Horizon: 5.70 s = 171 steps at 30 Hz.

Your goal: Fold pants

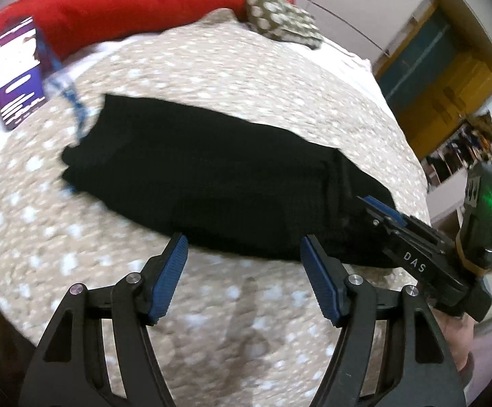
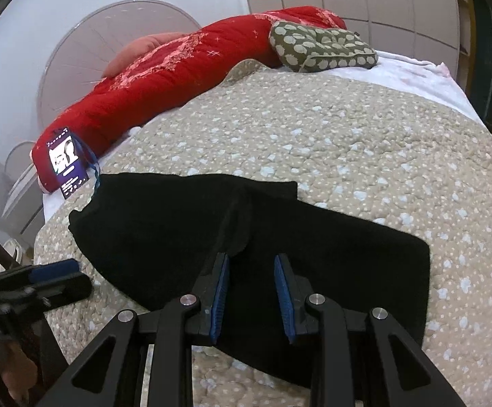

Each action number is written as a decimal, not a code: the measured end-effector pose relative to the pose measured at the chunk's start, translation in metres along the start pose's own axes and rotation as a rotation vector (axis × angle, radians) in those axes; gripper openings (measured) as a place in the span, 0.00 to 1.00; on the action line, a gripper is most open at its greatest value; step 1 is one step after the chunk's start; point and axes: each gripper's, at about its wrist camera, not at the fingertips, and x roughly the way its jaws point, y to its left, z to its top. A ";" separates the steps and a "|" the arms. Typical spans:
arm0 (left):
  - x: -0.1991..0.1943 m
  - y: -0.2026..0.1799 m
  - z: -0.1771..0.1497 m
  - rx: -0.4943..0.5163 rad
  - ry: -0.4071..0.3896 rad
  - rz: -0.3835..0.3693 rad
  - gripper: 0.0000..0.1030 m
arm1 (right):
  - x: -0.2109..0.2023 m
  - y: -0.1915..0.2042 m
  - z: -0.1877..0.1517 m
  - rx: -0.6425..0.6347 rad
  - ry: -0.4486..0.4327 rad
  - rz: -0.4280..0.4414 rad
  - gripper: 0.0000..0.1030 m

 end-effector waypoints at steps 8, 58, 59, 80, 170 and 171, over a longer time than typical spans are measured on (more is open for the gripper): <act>0.002 0.040 -0.003 -0.116 -0.003 0.060 0.67 | 0.016 -0.002 -0.004 0.026 0.037 0.018 0.27; 0.029 0.073 0.010 -0.410 -0.056 -0.041 0.78 | 0.128 0.151 0.107 -0.450 0.153 0.308 0.47; 0.029 0.073 0.011 -0.414 -0.059 -0.049 0.78 | 0.134 0.154 0.108 -0.466 0.162 0.306 0.47; 0.031 0.070 0.020 -0.426 -0.118 -0.089 0.19 | 0.136 0.141 0.110 -0.332 0.085 0.504 0.13; 0.114 -0.116 0.054 0.252 0.052 0.052 0.69 | -0.045 -0.077 0.005 0.104 -0.026 -0.043 0.23; 0.114 -0.116 0.054 0.252 0.052 0.052 0.69 | -0.049 -0.071 0.000 0.088 -0.019 -0.045 0.23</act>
